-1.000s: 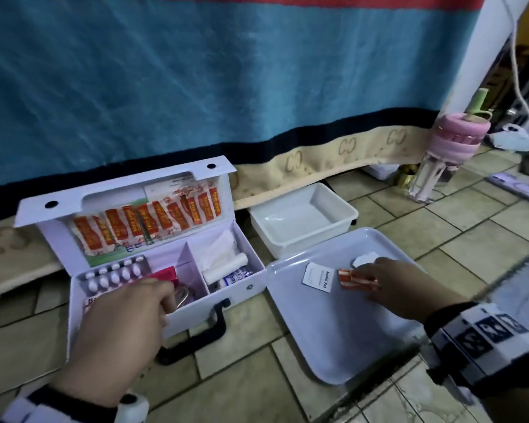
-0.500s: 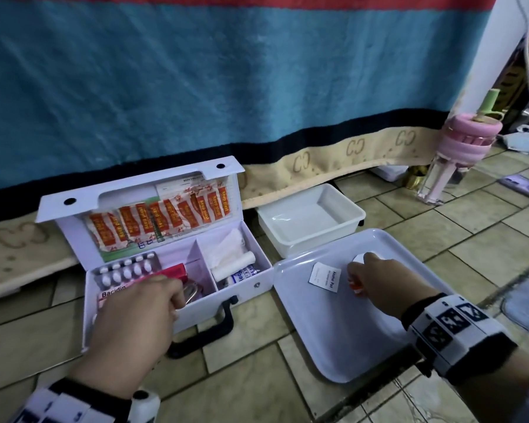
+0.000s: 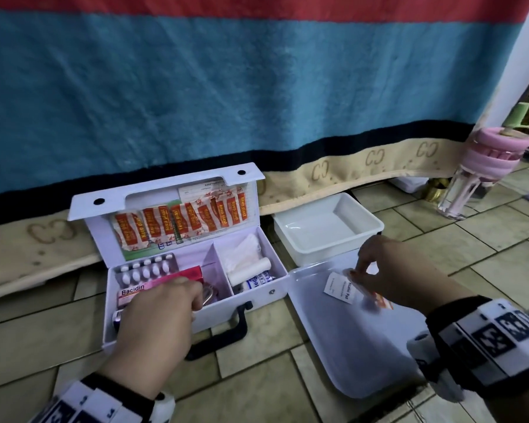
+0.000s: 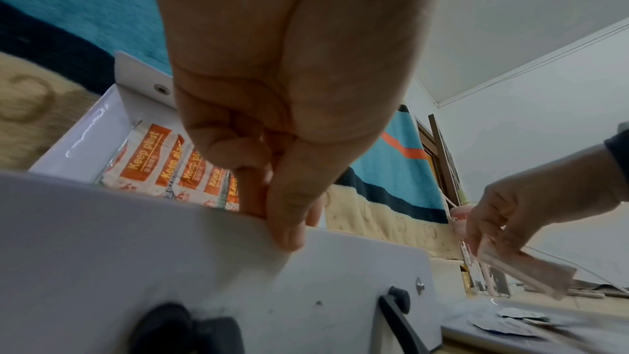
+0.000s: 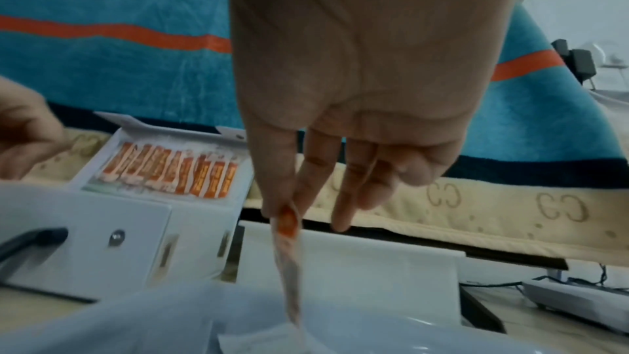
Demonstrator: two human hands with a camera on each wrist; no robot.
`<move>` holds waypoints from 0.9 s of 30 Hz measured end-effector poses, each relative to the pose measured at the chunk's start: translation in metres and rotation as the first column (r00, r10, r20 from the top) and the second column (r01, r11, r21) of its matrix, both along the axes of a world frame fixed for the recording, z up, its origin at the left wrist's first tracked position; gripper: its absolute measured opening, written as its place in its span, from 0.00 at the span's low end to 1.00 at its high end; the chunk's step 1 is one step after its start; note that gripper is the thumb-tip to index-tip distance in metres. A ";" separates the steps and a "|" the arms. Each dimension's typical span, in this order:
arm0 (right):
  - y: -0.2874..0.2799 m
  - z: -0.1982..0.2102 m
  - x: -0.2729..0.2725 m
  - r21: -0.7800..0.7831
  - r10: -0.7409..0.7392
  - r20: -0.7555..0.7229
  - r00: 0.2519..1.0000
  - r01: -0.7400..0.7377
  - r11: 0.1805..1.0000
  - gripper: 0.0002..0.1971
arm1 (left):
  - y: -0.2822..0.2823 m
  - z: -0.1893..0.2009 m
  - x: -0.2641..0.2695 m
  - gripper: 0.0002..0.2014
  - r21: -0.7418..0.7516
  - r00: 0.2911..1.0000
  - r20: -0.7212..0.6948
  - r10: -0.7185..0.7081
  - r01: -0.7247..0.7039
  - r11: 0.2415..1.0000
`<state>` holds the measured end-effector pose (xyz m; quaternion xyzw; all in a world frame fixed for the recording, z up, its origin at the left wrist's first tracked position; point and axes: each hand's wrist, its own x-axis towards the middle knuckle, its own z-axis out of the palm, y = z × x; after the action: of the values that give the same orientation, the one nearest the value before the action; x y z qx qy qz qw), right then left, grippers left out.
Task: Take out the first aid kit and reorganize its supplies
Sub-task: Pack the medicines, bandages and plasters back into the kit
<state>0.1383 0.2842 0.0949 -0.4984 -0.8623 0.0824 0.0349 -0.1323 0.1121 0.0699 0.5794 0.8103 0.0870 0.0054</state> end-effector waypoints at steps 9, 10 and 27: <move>-0.010 0.015 -0.050 -0.447 -0.118 -0.580 0.806 -0.194 0.873 0.14 | -0.003 0.010 0.007 0.16 -0.027 0.997 0.058 0.043 -0.042 0.999; -0.009 0.016 -0.056 -0.437 -0.112 -0.577 0.809 -0.190 0.879 0.13 | -0.003 0.012 0.008 0.14 -0.049 0.996 0.063 0.059 -0.056 0.997; -0.003 0.025 -0.189 -0.536 -0.225 -0.823 0.522 -0.580 0.613 0.10 | -0.001 0.022 0.007 0.16 -0.095 0.997 0.076 0.017 -0.010 0.995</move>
<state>-0.0510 0.2813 0.1196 -0.2552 -0.6637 0.6694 0.2149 -0.1253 0.1112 0.0921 0.5693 0.8166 0.0709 0.0632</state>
